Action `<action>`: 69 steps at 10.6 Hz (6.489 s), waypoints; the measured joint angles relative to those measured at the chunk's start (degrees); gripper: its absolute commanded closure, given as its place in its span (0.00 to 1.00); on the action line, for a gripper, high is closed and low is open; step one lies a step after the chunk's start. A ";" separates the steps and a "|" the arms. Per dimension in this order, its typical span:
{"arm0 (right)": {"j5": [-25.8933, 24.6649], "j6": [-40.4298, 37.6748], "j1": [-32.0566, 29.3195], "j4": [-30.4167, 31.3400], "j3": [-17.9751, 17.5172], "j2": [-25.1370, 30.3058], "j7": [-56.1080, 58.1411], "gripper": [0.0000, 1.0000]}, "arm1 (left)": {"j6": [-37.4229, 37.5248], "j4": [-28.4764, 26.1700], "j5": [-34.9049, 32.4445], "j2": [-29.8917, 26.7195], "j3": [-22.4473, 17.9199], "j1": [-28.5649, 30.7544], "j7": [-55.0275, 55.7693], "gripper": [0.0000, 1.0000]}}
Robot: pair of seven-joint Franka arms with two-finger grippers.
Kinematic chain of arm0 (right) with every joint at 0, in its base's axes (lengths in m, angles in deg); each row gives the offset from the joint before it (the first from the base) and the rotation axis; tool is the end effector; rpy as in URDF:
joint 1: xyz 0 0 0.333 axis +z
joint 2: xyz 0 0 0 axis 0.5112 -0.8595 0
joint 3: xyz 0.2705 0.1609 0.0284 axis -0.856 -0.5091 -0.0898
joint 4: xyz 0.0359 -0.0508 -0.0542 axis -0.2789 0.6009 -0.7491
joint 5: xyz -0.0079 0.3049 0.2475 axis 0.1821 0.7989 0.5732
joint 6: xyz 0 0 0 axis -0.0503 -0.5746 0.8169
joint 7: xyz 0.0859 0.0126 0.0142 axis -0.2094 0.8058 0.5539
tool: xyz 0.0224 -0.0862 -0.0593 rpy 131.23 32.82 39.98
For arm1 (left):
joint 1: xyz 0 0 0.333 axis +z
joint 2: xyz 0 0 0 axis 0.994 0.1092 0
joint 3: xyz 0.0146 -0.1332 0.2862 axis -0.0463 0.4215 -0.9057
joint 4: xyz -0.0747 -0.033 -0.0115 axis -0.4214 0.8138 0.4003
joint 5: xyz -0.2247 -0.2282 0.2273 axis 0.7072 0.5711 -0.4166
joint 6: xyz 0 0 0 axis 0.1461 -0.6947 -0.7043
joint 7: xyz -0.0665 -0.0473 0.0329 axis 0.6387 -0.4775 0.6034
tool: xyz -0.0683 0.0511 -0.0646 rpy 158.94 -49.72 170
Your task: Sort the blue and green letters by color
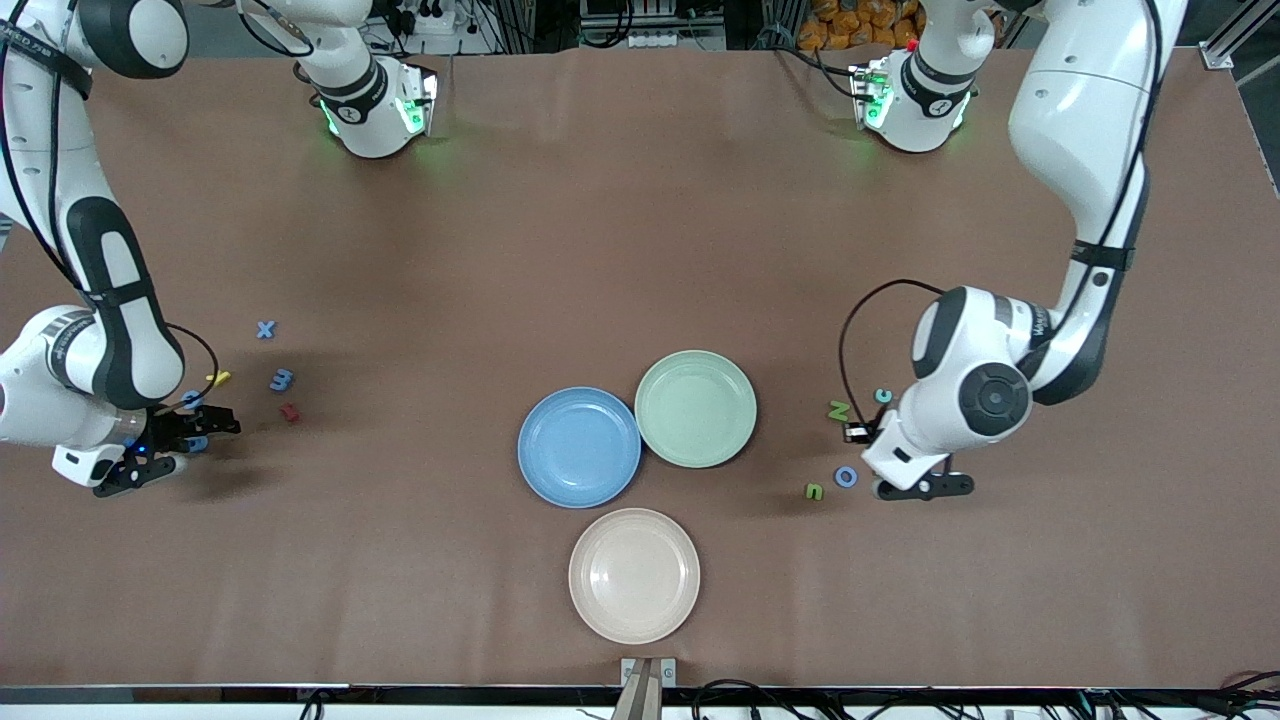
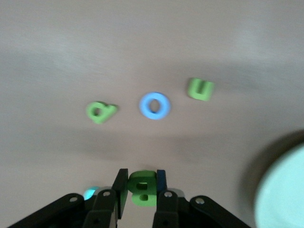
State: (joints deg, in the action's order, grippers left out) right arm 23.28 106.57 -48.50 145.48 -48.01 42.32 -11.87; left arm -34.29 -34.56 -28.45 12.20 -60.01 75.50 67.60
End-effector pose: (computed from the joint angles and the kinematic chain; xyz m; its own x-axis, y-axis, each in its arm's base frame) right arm 0.6417 -0.2120 0.1754 0.9428 0.3267 -0.0658 0.3191 -0.9420 -0.1043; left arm 0.6624 -0.2046 0.2659 0.9927 0.0569 -0.1063 0.0594 -0.9980 0.0199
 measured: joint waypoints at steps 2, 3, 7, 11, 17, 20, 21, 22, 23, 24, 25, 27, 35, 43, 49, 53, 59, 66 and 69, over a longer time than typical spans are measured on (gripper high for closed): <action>0.00 1.51 -0.07 -0.01 0.06 -0.08 0.00 0.00 | 0.15 0.28 1.48 0.09 0.13 -4.05 3.18 1.00; -0.01 2.46 -0.18 -0.01 0.11 -0.16 0.00 0.00 | 0.01 0.48 1.52 0.25 0.20 -6.67 3.77 1.00; -0.02 3.95 -0.81 0.00 0.18 -0.84 0.06 0.00 | -6.62 3.67 1.53 2.80 -0.31 -16.93 7.04 1.00; -0.02 4.07 -0.87 -0.01 0.19 -1.21 0.10 0.00 | -12.89 3.86 1.52 7.51 -0.46 -19.31 8.20 0.00; -0.08 3.83 -1.79 -0.75 0.36 -1.11 3.78 1.00 | -5.72 5.29 0.17 3.97 -1.87 -9.66 -3.68 0.00; -0.10 3.18 -1.74 -0.88 0.09 -0.74 3.96 1.00 | -6.66 -1.96 -0.91 3.08 -1.68 -6.15 -8.82 0.00; -0.10 3.16 -1.42 -0.96 -0.24 -0.75 3.96 1.00 | -10.92 -6.32 -1.33 2.01 -1.51 -6.15 -8.82 0.00; -0.09 2.21 -0.53 -1.43 -0.51 -0.70 3.89 1.00 | -14.05 -10.64 -1.48 0.44 -1.52 -5.61 -9.96 0.00; -0.09 -0.14 0.81 -2.68 -0.74 -0.42 3.32 1.00 | -15.31 -13.59 -1.51 -0.95 -1.53 -4.71 -11.80 0.00; 0.09 -3.62 2.59 -4.70 -0.93 0.11 1.93 1.00 | -16.25 -15.58 -2.04 -1.93 -1.53 -3.97 -13.01 0.00; 0.28 -7.16 4.75 -6.97 -1.09 0.61 -0.59 1.00 | -17.49 -17.08 -3.67 -2.51 -1.52 -3.63 -13.51 0.03; 0.52 -12.58 9.55 -11.28 -2.14 1.34 -8.72 1.00 | -19.12 -19.02 -5.50 -2.73 -1.38 -3.66 -13.51 0.09; 5.47 -14.29 17.50 -14.67 -14.52 1.16 -44.44 1.00 | -22.50 -22.15 -5.69 -3.31 -1.28 -2.84 -13.52 1.00; 11.46 10.01 31.56 -8.39 -14.46 -1.56 -65.97 0.00 | -23.66 -11.37 1.86 -3.54 7.96 -7.11 -1.72 0.41; 10.88 3.29 25.28 -6.26 -9.56 -1.35 -54.18 0.00 | -24.05 -5.10 0.59 3.05 6.67 -11.71 5.88 0.00; 3.64 -3.90 11.58 -4.72 -7.51 -1.00 -30.78 0.00 | -23.58 -3.96 -0.99 1.30 5.91 -1.65 -10.06 0.00; -3.16 6.46 9.88 20.07 -1.46 14.63 -30.22 0.00 | -20.78 -1.74 -2.82 5.18 -0.43 -1.86 -11.27 0.33; 1.15 17.59 1.25 32.68 -0.43 17.47 -30.56 0.00 | -15.80 6.99 -3.05 11.27 -1.63 -4.46 -11.31 0.40; 3.12 17.77 5.69 32.67 -1.14 17.49 -34.98 0.00 | -15.71 8.78 -3.07 13.22 -3.92 -6.16 -11.31 0.43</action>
State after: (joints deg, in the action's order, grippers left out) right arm 26.39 124.35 -42.82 178.15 -49.15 59.80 -46.85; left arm -50.00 -25.78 -31.52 25.42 -63.93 69.33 56.29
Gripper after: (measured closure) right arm 0.000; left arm 0.401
